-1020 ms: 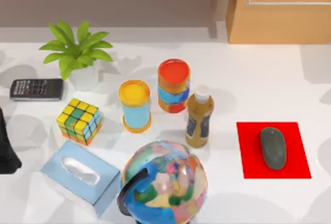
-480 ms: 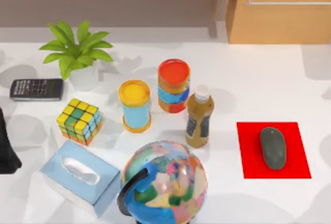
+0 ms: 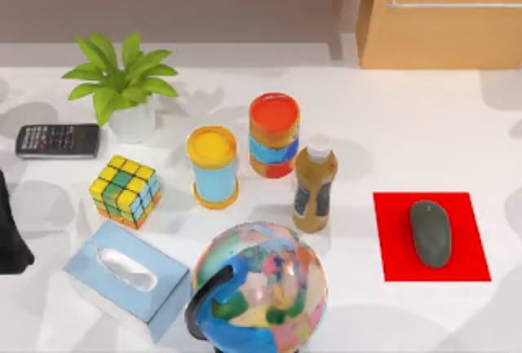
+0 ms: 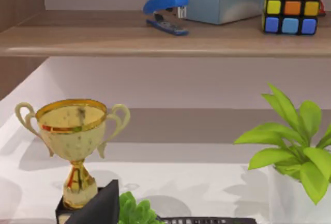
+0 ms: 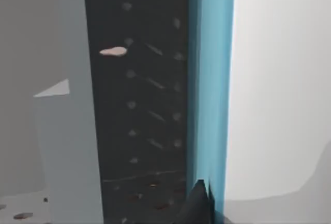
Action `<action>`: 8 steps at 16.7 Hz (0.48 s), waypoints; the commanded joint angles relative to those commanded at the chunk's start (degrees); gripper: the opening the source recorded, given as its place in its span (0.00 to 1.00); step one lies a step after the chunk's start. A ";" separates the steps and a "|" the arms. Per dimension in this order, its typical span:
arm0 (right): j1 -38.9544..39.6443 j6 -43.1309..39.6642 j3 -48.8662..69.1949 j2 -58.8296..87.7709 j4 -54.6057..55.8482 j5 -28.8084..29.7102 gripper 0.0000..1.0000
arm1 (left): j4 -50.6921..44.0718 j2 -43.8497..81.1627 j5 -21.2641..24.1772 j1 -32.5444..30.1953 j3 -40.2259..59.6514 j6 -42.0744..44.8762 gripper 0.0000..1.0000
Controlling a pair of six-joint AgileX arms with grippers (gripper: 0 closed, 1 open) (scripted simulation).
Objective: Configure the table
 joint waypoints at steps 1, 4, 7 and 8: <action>0.00 0.00 0.00 0.00 0.00 0.00 0.00 | 0.00 0.00 0.00 0.00 0.00 0.00 1.00; 0.00 0.00 0.00 0.00 0.00 0.00 0.23 | 0.00 0.00 0.00 0.00 0.00 0.00 1.00; 0.00 0.00 0.00 0.00 0.00 0.00 0.45 | 0.00 0.00 0.00 0.00 0.00 0.00 1.00; 0.00 0.00 0.00 0.00 0.00 0.00 0.53 | 0.00 0.00 0.00 0.00 0.00 0.00 1.00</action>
